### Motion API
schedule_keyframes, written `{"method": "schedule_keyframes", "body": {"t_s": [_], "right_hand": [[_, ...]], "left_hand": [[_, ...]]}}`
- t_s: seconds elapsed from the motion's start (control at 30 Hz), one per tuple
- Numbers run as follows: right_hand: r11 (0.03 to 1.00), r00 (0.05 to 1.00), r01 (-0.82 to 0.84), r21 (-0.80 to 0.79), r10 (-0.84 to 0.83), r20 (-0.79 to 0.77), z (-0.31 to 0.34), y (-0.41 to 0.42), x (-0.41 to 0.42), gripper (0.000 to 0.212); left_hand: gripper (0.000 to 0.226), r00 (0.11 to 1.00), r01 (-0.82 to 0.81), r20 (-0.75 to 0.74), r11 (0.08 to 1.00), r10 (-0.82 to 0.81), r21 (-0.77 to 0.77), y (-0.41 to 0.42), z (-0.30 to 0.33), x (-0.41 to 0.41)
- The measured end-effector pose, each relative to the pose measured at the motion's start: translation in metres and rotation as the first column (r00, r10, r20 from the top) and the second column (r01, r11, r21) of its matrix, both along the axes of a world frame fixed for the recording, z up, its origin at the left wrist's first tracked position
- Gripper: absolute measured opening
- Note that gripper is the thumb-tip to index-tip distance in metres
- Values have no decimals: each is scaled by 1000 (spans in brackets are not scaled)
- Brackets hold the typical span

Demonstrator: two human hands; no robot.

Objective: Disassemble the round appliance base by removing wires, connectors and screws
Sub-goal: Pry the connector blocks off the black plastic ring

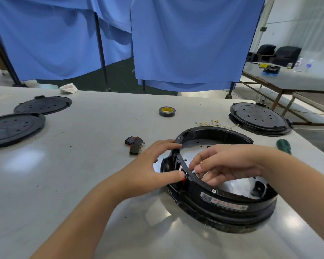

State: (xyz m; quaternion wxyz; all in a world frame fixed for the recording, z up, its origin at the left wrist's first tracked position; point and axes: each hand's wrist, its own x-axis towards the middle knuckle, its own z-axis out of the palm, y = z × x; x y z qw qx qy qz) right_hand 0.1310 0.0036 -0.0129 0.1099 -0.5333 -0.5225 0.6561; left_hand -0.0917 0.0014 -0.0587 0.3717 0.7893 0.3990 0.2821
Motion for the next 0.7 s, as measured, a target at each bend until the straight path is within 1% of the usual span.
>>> {"method": "schedule_keyframes", "body": {"t_s": [0.1, 0.27, 0.47, 0.6, 0.7], "right_hand": [[1000, 1000, -13, -23, 12, -28, -4, -1, 3, 22], [999, 997, -18, -47, 14, -76, -5, -2, 7, 34], [999, 999, 19, -46, -22, -50, -9, -1, 7, 39], [999, 1000, 16, -31, -16, -7, -11, 0, 6, 46], [999, 1000, 13, -32, -13, 2, -11, 1, 6, 47]], "left_hand": [[71, 999, 30, -9, 999, -31, -43, 1, 1, -3], [79, 999, 39, -36, 999, -40, -36, 3, 1, -5], [76, 1000, -3, -6, 1000, 3, -8, 0, -1, 0], [76, 1000, -16, -11, 1000, 16, 5, 0, -1, 2], [77, 1000, -16, -12, 1000, 16, 2, -1, 0, 2]]}}
